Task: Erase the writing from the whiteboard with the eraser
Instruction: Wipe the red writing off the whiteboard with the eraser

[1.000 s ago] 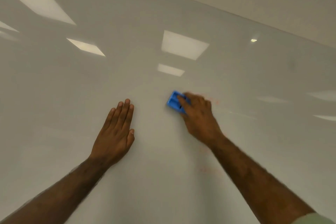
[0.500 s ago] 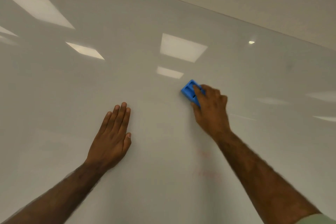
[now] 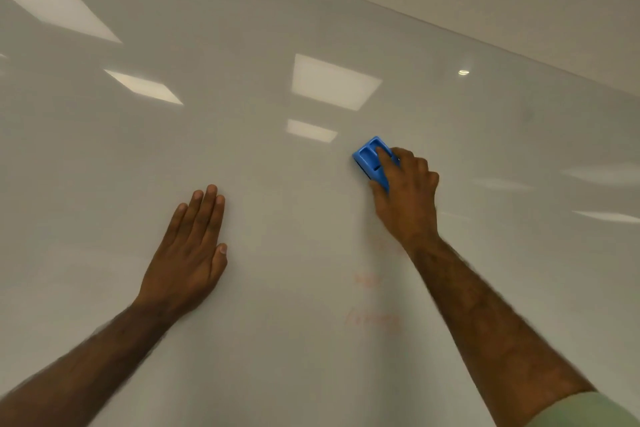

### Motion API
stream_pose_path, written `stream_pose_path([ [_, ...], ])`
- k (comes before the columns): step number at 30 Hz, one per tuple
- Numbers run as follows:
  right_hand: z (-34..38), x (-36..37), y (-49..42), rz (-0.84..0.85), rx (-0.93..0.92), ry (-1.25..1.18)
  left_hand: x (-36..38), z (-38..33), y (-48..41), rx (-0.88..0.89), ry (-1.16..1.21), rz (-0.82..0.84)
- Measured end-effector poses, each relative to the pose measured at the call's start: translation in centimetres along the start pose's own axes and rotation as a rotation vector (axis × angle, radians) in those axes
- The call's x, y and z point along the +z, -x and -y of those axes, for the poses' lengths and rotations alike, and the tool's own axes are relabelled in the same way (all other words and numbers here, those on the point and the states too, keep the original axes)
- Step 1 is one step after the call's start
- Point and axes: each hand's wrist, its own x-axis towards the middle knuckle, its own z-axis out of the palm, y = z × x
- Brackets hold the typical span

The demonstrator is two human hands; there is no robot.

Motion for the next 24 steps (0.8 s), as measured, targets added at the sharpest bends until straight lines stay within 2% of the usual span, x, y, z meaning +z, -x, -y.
stream_pose_path([
  [3,2.6,0.7,1.9,-0.011,-0.032,-0.008,0.0,-0.2,0.0,-0.013,-0.009,0.012],
  [6,6.0,1.9,6.2,0.050,-0.288,-0.055,0.0,-0.7,0.1,-0.046,0.008,0.010],
  [8,5.0,1.7,6.4,0.078,-0.367,-0.055,0.1,-1.3,0.2,-0.040,0.015,0.012],
  [9,3.7,1.5,5.4,0.056,-0.343,-0.044,0.1,-1.5,0.3,-0.031,0.013,0.012],
  [13,-2.1,-0.3,0.5,0.008,-0.043,0.025,0.2,-2.5,0.1,-0.002,-0.006,0.020],
  [16,-2.1,-0.3,1.2,0.009,-0.033,0.003,0.7,-4.0,0.4,0.058,-0.031,0.025],
  [18,-0.4,0.3,4.5,0.029,-0.115,-0.030,1.2,-5.2,0.6,0.083,-0.027,0.031],
  [21,1.5,0.9,9.8,0.091,-0.347,-0.057,1.7,-6.0,0.8,0.064,-0.016,0.024],
  [23,0.5,0.7,9.2,0.099,-0.450,-0.042,1.8,-6.0,0.8,0.061,-0.017,0.017],
  [24,-0.3,0.5,7.7,0.090,-0.440,-0.031,1.8,-5.9,0.8,0.065,-0.023,0.015],
])
